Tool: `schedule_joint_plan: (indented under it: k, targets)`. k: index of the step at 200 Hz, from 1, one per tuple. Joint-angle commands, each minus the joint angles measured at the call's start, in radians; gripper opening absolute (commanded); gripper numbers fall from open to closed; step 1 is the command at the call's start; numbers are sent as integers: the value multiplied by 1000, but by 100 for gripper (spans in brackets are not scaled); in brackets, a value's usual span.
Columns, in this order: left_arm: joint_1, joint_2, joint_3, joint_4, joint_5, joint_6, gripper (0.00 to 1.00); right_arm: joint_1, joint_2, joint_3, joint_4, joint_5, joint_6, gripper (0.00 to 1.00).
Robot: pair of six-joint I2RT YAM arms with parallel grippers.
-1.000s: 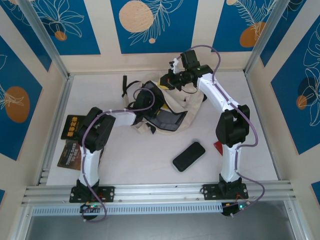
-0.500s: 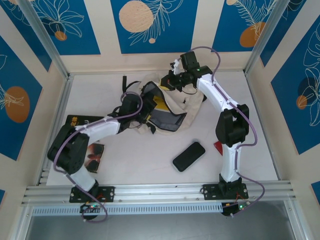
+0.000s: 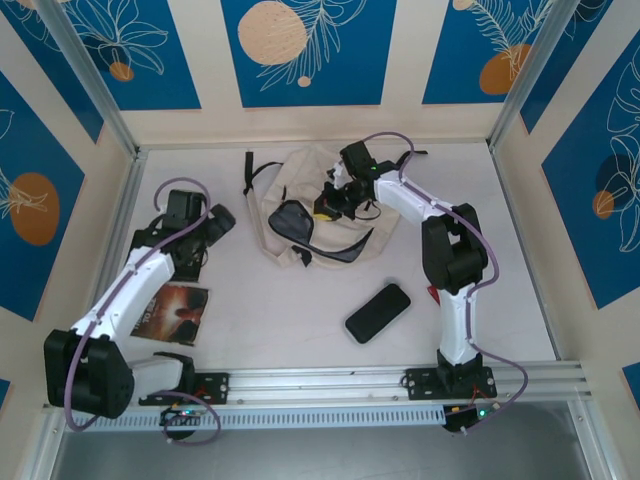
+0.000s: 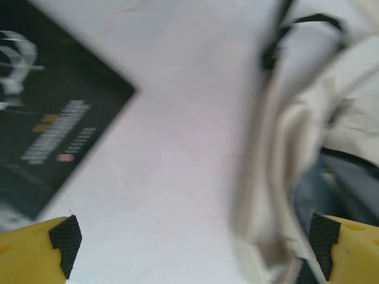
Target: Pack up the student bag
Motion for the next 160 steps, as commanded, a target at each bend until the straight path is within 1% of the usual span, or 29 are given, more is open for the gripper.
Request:
schedule_joint_plan:
  k: [1,22,40,64,84,103,117,136,160]
  targets:
    - [67,26,-13,-158,-103,89,100,15,8,-16,-16,61,-33,0]
    - [100,51,-43,-213,-178,65,100,22,5,-26,-23,74,-37,0]
    - [110,65,-85,-217,-173,53,100,22,2,-30,-23,73,-36,0]
    - [111,98,-134,-197,-128,39,98,23,4,-26,-23,68,-35,0]
    - [110,134,-171,-141,-70,41,95,20,5,-24,-23,66,-32,0]
    - [108,191,-172,-107,-24,63,92,20,4,-24,-27,68,-35,0]
    - [103,225,-171,-76,15,80,88,21,3,-26,-30,71,-36,0]
    - [83,271,-162,-63,35,85,84,18,1,-31,-32,73,-35,0]
    - [27,314,-160,-41,50,75,79,15,-2,-32,-32,77,-32,0]
